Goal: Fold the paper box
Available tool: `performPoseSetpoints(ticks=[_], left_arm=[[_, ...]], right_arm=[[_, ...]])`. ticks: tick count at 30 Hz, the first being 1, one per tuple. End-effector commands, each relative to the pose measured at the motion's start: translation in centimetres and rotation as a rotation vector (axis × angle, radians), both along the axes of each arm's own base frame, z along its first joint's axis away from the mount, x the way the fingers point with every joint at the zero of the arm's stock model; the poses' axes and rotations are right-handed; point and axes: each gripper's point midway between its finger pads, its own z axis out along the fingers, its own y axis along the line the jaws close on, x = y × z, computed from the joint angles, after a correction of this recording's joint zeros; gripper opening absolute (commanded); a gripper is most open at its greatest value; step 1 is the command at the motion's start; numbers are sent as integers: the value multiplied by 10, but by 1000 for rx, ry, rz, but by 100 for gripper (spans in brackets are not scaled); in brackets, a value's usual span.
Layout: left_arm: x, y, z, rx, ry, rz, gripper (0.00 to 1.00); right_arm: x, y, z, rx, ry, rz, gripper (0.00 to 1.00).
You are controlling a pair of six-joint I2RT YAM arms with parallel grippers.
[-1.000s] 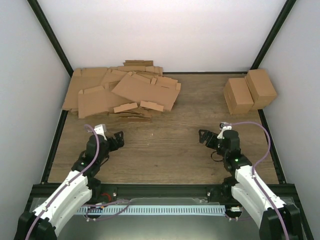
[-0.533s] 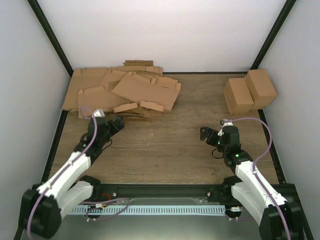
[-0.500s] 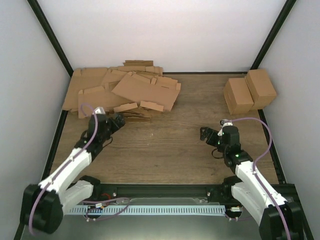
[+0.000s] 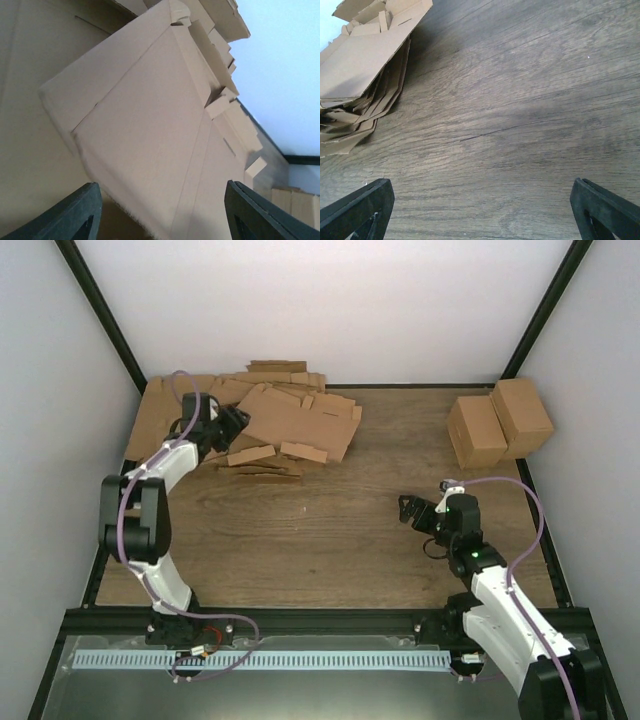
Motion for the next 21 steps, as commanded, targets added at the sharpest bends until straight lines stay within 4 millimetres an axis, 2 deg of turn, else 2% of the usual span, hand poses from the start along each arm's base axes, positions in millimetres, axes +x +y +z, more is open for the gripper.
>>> performPoseSetpoints(ticks=[1,6,9,11,16,19,21], left_arm=[[23,-14,-6,-87,39,-44,68],[36,-16,-30,-149,98,-1,64],[35,-16,-41,-181,138,27,57],[31,-17,-43,-187,152,34,56],[21,-9,-32,-142,134,72,67],[17,-11,-34,-153,152,66,75],[15,-12,-37,-166,168,66,75]], right_arm=[[1,3,9,11,-39,11,100],[1,2,9,13,-43,4,100],[1,2,9,15,-45,1,100],[1,2,9,16,-44,0,100],[1,2,9,17,-45,1,100],[1,3,9,18,-46,2,100],[1,3,9,18,-44,2,100]])
